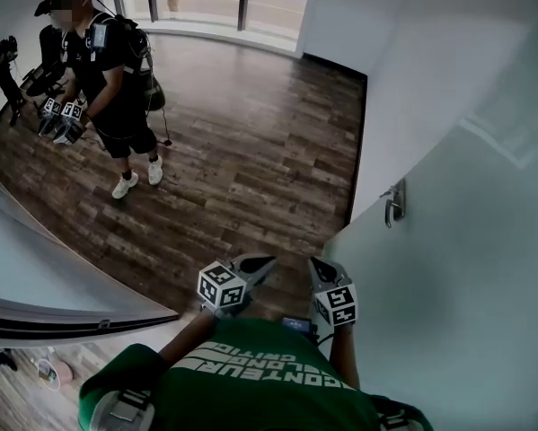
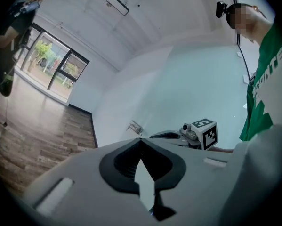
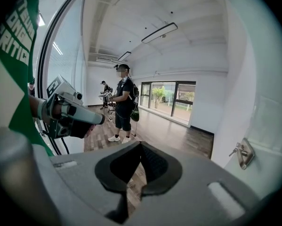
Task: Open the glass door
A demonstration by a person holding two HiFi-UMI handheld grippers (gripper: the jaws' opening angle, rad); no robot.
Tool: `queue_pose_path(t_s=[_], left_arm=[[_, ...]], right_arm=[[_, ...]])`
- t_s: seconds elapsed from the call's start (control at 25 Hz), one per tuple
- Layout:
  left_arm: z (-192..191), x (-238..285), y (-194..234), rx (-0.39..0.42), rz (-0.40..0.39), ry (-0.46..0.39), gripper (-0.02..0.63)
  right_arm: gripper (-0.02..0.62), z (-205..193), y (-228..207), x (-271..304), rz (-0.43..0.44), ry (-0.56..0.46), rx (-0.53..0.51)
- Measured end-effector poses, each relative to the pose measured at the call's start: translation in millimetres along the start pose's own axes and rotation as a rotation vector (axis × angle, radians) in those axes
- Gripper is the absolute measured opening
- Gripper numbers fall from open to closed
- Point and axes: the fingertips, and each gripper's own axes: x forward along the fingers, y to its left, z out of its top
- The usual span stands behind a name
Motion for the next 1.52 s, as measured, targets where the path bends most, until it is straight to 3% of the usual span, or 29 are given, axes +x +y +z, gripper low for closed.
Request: queue_pose_path(t_s=[0.08, 0.32, 0.68, 1.32, 1.52], left_arm=[[2.1, 5.0, 1.8, -0.003, -0.001, 0.005, 0.016], [2.3, 77.8, 22.0, -0.011, 0.016, 0.036, 0.017], [4.6, 81.8, 25.3, -0.018, 0.021, 0.022, 0.017], [-7.8, 137.3, 54.7, -0.017, 0.056, 0.044, 0.017], [-17.1, 180.6, 71.9, -0.021, 0.073, 0.062, 0.017]], right_arm=[[-0.008, -1.0, -4.2, -0.7, 0.000, 0.006, 0.003], [-0.008, -27.3, -70.3, 16.9, 0.022, 0.012, 0.043], [-0.008, -28.1, -62.3, 26.4, 0.054, 0.028, 0.019], [-0.008, -58.0, -112.8, 57.2, 0.090, 0.017, 0.042], [-0.008, -80.4, -152.2, 73.3, 0.107, 0.017, 0.059]])
